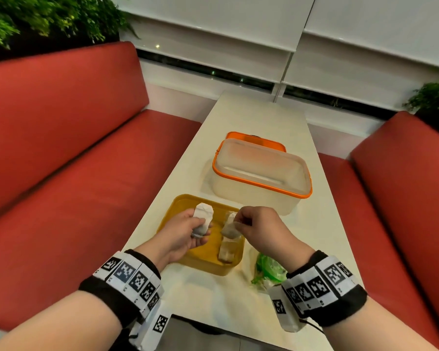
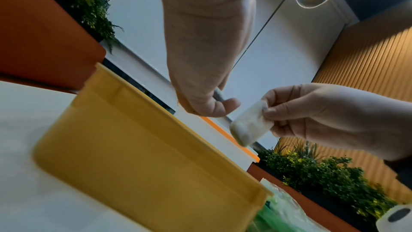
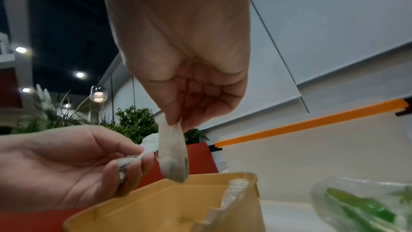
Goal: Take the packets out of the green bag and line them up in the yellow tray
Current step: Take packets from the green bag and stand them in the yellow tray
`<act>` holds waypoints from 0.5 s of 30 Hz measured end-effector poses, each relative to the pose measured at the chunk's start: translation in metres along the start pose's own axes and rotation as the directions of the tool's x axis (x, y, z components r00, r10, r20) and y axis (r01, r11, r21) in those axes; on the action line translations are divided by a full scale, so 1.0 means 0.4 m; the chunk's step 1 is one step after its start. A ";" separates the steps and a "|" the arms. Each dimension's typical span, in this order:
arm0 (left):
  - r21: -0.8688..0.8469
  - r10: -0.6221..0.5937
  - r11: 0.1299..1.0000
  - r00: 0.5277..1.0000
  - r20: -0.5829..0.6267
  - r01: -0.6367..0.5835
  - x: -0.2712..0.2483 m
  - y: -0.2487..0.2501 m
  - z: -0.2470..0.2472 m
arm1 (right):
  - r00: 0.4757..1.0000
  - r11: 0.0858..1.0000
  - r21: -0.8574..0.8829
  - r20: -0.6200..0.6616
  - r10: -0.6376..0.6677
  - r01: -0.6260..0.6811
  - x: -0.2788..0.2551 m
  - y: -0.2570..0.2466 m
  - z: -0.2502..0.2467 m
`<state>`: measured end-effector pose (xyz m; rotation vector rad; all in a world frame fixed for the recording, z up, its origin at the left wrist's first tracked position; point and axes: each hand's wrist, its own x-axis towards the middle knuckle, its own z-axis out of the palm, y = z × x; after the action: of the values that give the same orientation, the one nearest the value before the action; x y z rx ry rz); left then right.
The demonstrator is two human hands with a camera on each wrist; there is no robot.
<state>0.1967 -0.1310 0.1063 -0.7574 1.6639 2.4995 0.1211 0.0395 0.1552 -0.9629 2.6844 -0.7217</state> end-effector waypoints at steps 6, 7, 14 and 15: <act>-0.022 -0.024 0.999 1.000 -0.017 0.024 0.010 -0.020 -0.012 | 0.961 0.948 -0.314 0.270 0.050 0.040 0.027 -0.002 0.051; -0.023 -0.029 0.999 0.999 -0.016 0.029 0.011 -0.023 -0.012 | 0.952 0.927 -0.370 0.300 0.061 0.057 0.030 -0.005 0.062; -0.036 -0.042 0.999 0.999 -0.012 0.041 0.014 -0.032 -0.022 | 0.952 0.790 -0.595 0.300 0.050 0.147 0.048 -0.001 0.105; -0.040 -0.043 0.998 0.999 -0.010 0.043 0.015 -0.033 -0.024 | 0.950 0.781 -0.604 0.307 0.046 0.157 0.050 -0.002 0.107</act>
<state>0.1988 -0.1352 0.0894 -0.8033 1.5886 2.5110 0.1207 0.0102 0.1183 -1.1725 2.6336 0.3478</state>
